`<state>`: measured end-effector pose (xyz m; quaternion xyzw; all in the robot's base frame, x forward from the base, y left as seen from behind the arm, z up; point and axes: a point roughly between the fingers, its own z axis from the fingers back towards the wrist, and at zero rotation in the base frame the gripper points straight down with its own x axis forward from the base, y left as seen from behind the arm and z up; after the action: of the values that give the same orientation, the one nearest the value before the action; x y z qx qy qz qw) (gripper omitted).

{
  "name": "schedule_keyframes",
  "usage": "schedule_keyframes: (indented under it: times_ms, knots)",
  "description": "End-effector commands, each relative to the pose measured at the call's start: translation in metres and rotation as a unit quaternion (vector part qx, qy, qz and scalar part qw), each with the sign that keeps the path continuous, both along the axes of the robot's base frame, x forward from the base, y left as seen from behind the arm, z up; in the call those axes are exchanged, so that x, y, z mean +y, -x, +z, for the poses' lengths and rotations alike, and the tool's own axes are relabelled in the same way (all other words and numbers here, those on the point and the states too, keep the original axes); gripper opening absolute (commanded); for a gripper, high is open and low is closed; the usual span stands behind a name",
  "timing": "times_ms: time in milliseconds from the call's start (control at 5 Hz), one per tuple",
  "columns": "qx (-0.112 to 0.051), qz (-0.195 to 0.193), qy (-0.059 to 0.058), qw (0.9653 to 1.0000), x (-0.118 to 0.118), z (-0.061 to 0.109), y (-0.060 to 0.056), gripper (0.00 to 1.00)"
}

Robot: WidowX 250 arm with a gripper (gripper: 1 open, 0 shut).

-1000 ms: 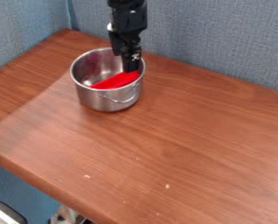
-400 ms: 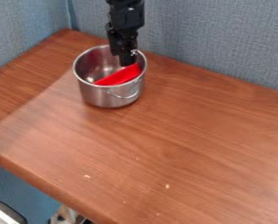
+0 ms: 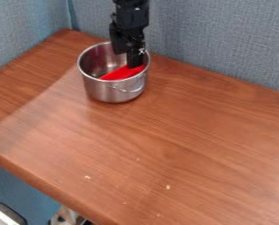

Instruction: Put the red object in the metal pot

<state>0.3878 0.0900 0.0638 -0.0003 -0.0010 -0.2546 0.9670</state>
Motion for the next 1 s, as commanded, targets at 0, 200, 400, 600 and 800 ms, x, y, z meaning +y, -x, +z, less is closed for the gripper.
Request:
schedule_keyframes:
  times_ms: [0,200,400,600,800]
  knots:
    - [-0.03,0.01,-0.01,0.9995,0.003,0.01,-0.007,1.0]
    - [-0.033,-0.027,-0.012,0.999,0.001,0.019,-0.005,1.0]
    - [-0.039,-0.053,-0.016,0.9977,0.009,0.021,-0.006,1.0]
    - [-0.045,-0.077,-0.018,0.9958,0.017,0.022,-0.007,1.0]
    - [-0.057,-0.078,-0.026,0.995,0.013,0.023,0.003,1.0]
